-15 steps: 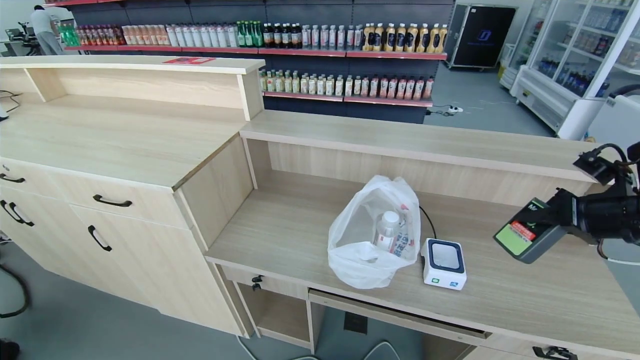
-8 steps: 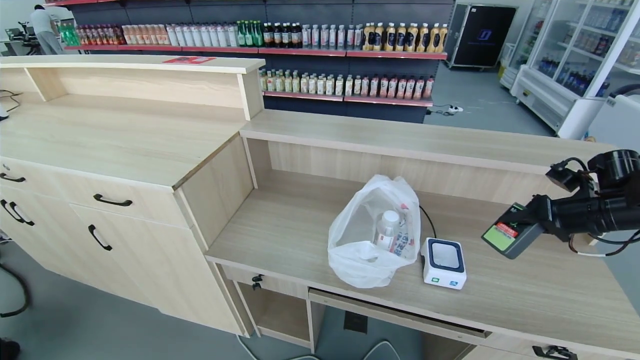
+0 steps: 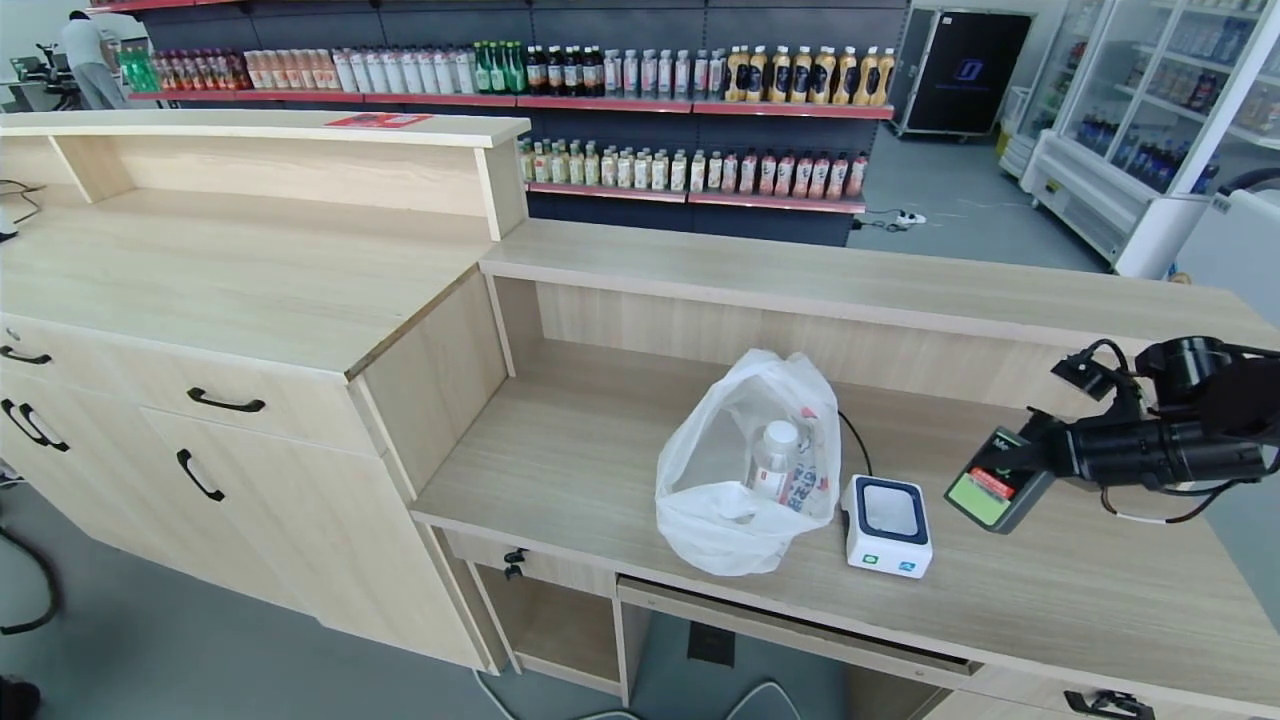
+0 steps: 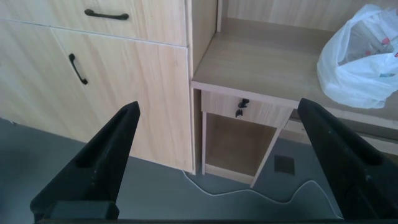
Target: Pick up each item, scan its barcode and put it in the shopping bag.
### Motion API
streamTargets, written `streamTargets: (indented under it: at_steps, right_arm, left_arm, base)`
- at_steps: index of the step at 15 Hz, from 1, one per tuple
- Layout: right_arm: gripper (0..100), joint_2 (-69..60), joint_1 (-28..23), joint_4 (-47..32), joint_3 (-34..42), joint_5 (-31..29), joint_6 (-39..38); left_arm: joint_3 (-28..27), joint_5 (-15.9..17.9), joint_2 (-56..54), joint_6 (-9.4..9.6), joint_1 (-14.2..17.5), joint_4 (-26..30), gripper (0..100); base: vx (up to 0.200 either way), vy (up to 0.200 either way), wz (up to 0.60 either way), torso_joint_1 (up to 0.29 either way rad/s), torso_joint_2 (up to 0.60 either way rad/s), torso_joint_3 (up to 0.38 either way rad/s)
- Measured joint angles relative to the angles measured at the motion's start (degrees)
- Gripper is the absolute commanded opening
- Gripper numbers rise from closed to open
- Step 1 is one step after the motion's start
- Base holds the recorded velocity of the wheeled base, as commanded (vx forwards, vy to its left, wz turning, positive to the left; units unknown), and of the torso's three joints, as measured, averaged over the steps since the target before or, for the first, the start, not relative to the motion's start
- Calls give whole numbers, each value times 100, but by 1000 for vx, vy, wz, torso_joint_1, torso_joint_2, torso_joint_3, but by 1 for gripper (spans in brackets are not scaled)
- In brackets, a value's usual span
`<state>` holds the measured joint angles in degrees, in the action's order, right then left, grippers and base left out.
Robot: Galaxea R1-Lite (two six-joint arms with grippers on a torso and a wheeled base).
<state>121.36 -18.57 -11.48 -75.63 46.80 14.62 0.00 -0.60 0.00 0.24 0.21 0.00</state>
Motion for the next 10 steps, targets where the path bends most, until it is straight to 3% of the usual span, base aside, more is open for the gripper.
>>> streamTargets:
  at_steps: [10]
  right_arm:
    - [0, 425, -48, 93, -284, -128, 57]
  left_arm:
    - [0, 0, 0, 2, 1, 0, 100]
  base:
    - [0, 0, 0, 0, 0, 0]
